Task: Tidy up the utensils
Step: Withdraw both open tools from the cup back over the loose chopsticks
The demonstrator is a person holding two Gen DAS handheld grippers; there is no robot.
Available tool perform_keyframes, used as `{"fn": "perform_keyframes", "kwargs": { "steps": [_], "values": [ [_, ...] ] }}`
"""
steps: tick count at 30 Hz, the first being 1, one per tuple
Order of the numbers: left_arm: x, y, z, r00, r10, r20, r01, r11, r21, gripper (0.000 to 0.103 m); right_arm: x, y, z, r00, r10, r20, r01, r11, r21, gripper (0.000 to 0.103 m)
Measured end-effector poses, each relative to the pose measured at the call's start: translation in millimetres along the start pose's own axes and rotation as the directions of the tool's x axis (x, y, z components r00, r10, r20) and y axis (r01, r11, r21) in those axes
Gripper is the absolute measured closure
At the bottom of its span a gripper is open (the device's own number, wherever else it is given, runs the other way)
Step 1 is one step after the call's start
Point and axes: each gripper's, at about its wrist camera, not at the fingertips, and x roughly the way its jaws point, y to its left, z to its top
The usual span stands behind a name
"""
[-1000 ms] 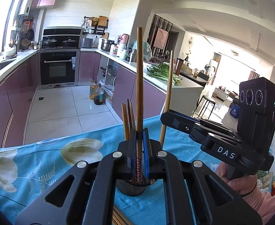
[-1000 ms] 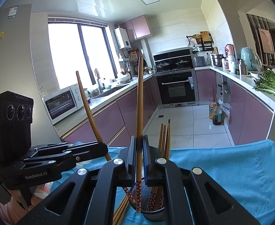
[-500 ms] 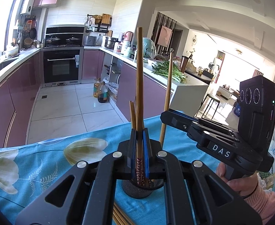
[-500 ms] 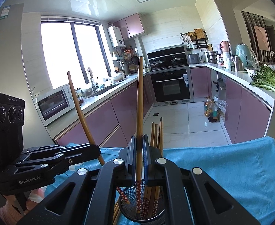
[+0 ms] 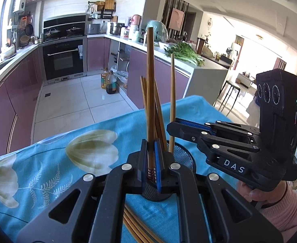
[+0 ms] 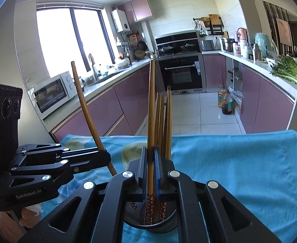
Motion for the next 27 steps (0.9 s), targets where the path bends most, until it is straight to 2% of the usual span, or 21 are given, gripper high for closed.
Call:
{"fn": "perform_keyframes", "kwargs": {
  "steps": [2,6,9,12,16,19,22,27],
  "values": [
    [7,1,-2,0.999,-0.018,-0.029,0.018,1.000,0.004,0.095,3,-2,-2,1.000,-0.007,-0.016,0.008,1.000,0.008,0.095],
    [14,5,-5,0.999,-0.010,-0.045,0.009,1.000,-0.013,0.091,4,-8,-4,1.000,-0.018,-0.024,0.018,0.999,0.026,0.095],
    [7,6,-7,1.000,-0.002,-0.024,0.002,1.000,-0.018,0.091,-2,-9,-6,1.000,-0.013,-0.018,0.013,0.999,0.031,0.095],
    [-7,9,-11,0.999,0.026,0.019,-0.025,0.999,-0.026,0.084,-11,-7,-8,1.000,0.006,-0.004,-0.006,1.000,0.028,0.093],
    [-29,14,-25,0.996,0.058,0.069,-0.056,0.998,-0.032,0.072,-32,3,-16,0.999,0.049,0.020,-0.049,0.999,-0.017,0.084],
    [-40,21,-42,0.993,0.090,0.072,-0.087,0.995,-0.037,0.070,-46,16,-27,0.995,0.101,0.016,-0.099,0.993,-0.069,0.075],
    [-43,30,-66,0.993,0.115,0.034,-0.113,0.992,-0.053,0.068,-46,29,-42,0.990,0.137,-0.036,-0.140,0.985,-0.099,0.073],
    [-31,45,-105,0.987,0.148,-0.058,-0.152,0.985,-0.084,0.067,-17,38,-79,0.971,0.159,-0.180,-0.176,0.981,-0.079,0.073]
  ]
}}
